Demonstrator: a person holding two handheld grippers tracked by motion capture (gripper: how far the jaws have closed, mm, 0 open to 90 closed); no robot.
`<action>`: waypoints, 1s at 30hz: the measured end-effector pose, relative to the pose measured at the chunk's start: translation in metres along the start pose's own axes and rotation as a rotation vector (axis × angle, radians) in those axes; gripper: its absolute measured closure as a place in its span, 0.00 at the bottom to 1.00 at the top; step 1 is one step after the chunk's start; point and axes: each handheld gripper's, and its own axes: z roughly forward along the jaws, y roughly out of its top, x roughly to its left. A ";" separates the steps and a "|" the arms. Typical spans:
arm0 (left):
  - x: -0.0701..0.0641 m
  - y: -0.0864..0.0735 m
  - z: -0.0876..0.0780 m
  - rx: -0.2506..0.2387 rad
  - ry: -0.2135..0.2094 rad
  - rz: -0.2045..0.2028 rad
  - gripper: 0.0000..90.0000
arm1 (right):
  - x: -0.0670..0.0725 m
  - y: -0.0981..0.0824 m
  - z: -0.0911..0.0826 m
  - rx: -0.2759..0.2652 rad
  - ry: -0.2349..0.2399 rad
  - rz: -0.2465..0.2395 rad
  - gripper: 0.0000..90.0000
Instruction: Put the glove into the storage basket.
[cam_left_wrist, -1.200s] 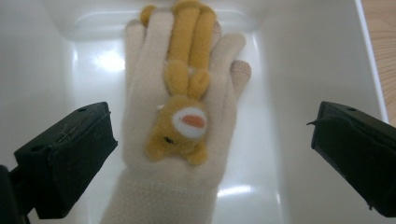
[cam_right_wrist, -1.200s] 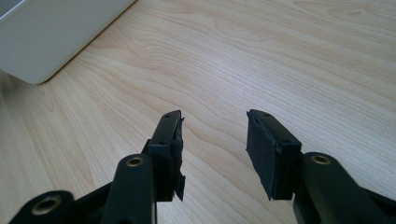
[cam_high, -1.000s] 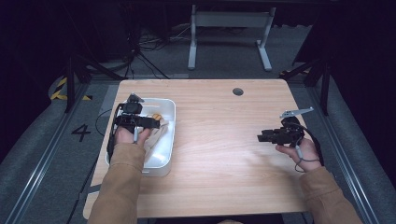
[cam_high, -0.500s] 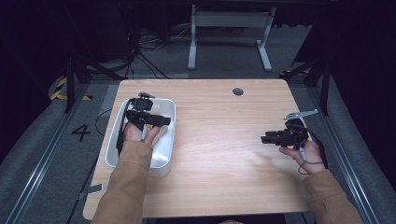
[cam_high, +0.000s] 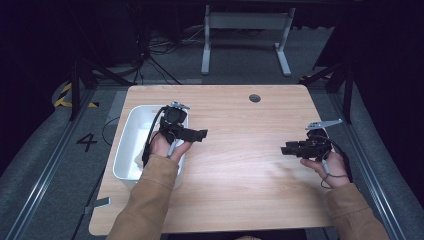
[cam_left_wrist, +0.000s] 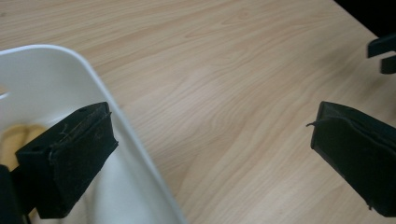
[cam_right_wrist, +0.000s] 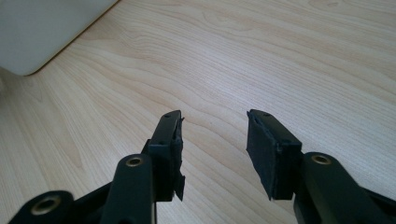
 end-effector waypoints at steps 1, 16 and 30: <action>-0.002 0.000 0.001 -0.005 -0.009 0.007 0.01 | 0.000 0.000 0.000 0.001 0.000 -0.006 0.62; -0.045 -0.013 0.021 -0.093 -0.185 0.116 0.03 | 0.002 0.000 0.003 -0.005 0.011 -0.057 0.63; -0.079 -0.033 0.036 -0.041 -0.253 0.297 0.07 | 0.006 -0.001 0.005 -0.008 0.017 -0.063 0.62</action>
